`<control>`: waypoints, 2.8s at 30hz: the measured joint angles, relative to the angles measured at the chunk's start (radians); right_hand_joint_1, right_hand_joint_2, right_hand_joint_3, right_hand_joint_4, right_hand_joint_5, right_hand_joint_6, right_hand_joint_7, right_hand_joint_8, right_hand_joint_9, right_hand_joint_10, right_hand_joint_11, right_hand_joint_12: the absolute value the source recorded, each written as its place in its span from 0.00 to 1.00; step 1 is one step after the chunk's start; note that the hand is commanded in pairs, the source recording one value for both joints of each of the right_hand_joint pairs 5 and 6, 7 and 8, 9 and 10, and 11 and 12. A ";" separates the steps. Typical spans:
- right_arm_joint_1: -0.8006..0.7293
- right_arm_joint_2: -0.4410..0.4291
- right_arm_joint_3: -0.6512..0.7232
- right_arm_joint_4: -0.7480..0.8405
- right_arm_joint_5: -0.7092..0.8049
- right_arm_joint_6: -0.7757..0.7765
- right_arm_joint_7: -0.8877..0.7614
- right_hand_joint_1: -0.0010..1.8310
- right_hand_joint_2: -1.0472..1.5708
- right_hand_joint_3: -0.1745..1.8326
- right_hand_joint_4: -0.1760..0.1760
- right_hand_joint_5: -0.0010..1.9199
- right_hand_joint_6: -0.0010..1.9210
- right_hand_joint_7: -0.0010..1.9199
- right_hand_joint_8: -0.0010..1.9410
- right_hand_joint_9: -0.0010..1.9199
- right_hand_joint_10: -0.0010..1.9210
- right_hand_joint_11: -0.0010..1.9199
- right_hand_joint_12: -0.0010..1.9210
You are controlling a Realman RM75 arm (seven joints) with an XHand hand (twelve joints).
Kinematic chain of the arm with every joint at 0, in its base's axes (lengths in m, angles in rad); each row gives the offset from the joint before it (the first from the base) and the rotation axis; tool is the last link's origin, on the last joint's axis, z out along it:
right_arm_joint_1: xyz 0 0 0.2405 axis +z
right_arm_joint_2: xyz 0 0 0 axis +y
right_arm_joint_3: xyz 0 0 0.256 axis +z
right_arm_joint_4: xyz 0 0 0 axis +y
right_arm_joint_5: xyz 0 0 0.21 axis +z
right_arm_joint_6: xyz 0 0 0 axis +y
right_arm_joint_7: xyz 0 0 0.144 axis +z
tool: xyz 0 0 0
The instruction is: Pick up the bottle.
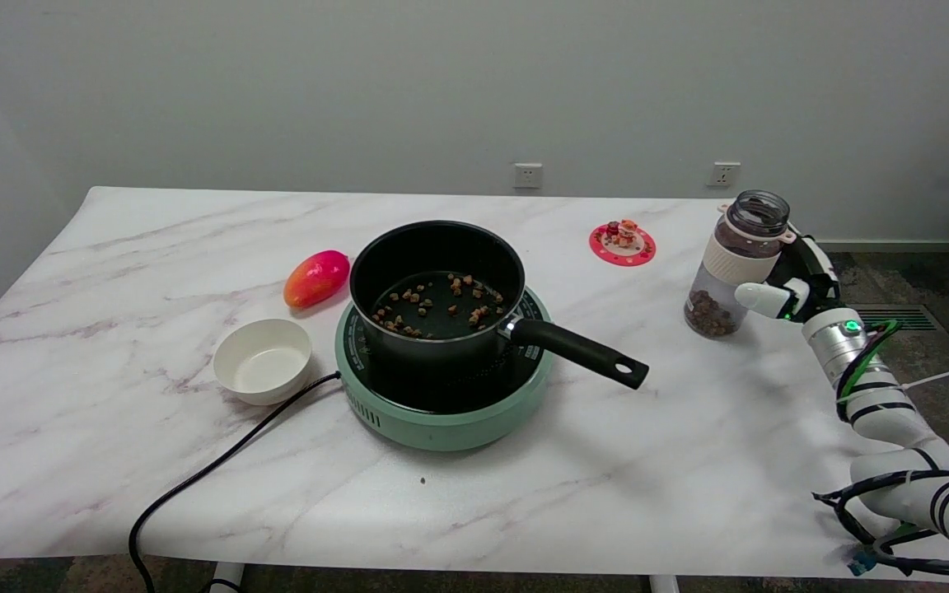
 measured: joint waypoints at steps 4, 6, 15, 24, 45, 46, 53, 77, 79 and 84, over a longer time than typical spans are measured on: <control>0.008 -0.014 -0.003 -0.002 0.000 0.008 -0.024 0.70 0.16 0.65 0.50 0.09 0.09 0.37 0.36 0.27 0.27 0.29 0.29; 0.012 -0.022 -0.003 -0.004 0.000 0.014 -0.038 0.70 0.17 0.65 0.50 0.10 0.10 0.37 0.37 0.27 0.27 0.29 0.29; 0.034 -0.061 0.000 -0.032 0.004 0.045 -0.090 0.70 0.18 0.64 0.50 0.11 0.11 0.38 0.37 0.27 0.27 0.29 0.29; 0.050 -0.085 0.005 -0.057 0.006 0.067 -0.119 0.75 0.29 0.58 0.50 0.24 0.24 0.52 0.52 0.45 0.45 0.31 0.31; 0.058 -0.096 0.027 -0.090 0.007 0.089 -0.129 0.81 0.66 0.42 0.50 0.91 0.90 0.87 0.86 0.66 0.66 0.56 0.56; 0.058 -0.096 0.027 -0.090 0.007 0.089 -0.129 0.81 0.67 0.41 0.50 0.91 0.91 0.88 0.87 0.66 0.66 0.57 0.56; 0.060 -0.091 0.029 -0.093 0.007 0.093 -0.129 0.81 0.72 0.38 0.50 0.94 0.94 0.90 0.89 0.67 0.67 0.59 0.59; 0.153 -0.061 0.007 0.064 -0.074 0.028 -0.127 0.82 0.79 0.35 0.50 1.00 1.00 0.95 0.94 0.69 0.69 0.61 0.61; 0.171 -0.058 -0.004 0.083 -0.092 0.011 -0.126 0.82 0.79 0.35 0.50 1.00 1.00 0.95 0.94 0.69 0.69 0.61 0.61; 0.214 -0.053 -0.031 0.120 -0.145 -0.027 -0.118 0.82 0.78 0.36 0.50 0.99 0.99 0.95 0.94 0.69 0.69 0.61 0.61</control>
